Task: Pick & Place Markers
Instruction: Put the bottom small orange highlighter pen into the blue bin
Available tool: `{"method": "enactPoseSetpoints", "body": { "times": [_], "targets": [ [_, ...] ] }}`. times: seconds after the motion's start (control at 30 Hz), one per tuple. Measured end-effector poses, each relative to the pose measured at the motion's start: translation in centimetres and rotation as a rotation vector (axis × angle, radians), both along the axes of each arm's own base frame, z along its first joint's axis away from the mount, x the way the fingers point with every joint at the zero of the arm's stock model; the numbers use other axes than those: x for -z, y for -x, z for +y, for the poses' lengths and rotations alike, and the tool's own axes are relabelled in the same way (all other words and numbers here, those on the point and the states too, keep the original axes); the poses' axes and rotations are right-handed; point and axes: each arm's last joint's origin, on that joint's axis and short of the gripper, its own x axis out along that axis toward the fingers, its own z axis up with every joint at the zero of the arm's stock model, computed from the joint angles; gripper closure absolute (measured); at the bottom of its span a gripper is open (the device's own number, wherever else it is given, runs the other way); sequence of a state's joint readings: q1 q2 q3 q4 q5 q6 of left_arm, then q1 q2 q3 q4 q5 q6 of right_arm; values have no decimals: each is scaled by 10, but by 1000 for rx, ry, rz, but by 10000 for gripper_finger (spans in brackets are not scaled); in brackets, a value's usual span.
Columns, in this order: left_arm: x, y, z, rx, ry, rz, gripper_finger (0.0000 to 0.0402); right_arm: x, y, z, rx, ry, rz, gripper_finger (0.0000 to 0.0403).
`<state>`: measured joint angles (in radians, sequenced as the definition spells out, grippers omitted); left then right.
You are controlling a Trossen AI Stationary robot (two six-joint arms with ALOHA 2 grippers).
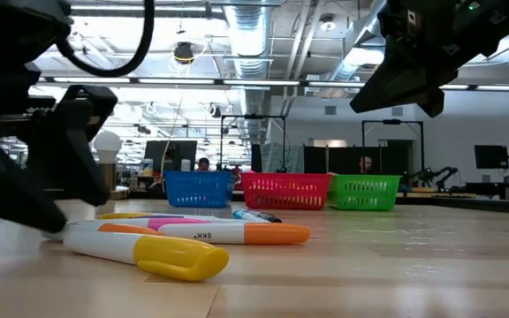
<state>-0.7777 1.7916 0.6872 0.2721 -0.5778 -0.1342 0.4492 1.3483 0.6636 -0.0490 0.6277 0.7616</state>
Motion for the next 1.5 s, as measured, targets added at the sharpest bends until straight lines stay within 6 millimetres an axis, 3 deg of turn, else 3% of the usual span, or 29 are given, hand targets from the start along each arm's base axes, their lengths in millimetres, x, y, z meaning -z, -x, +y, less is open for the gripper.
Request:
{"method": "enactPoseSetpoints", "body": {
  "times": [0.3, 0.7, 0.97, 1.5],
  "targets": [
    [-4, -2, -6, 84, 106, 9, 239, 0, 0, 0, -3, -2, 1, 392],
    [-3, -15, 7, 60, 141, 34, 239, 0, 3, 7, -26, -20, -2, 392],
    [-3, -11, 2, 113, 178, 61, 239, 0, 5, 10, -29, -28, -4, 392],
    [18, -18, 6, -34, 305, 123, 239, 0, -1, -4, 10, 10, 5, 392]
  ]
}}
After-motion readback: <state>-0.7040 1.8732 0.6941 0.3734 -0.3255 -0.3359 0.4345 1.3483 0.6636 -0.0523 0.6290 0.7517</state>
